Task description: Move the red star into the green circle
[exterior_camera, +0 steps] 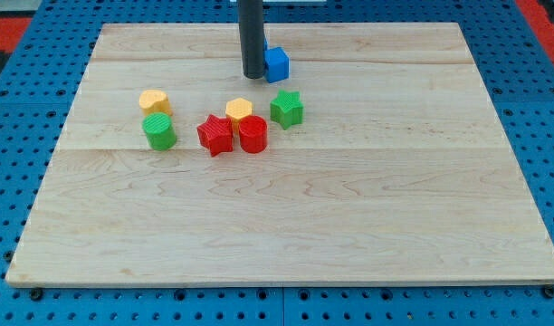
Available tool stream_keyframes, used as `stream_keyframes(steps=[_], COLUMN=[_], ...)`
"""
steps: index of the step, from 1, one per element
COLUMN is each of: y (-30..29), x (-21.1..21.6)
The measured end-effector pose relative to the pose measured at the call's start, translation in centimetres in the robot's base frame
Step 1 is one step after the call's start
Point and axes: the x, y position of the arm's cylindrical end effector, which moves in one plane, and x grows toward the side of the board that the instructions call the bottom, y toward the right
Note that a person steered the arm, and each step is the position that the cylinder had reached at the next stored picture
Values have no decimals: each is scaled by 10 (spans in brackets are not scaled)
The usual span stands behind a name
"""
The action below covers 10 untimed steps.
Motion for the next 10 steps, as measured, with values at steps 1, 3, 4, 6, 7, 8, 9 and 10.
stream_keyframes(steps=[1, 3, 4, 6, 7, 8, 9, 10], y=[0, -8, -17, -4, 6, -28, -87, -132], x=[-2, 50, 74, 102, 132, 169, 134, 99])
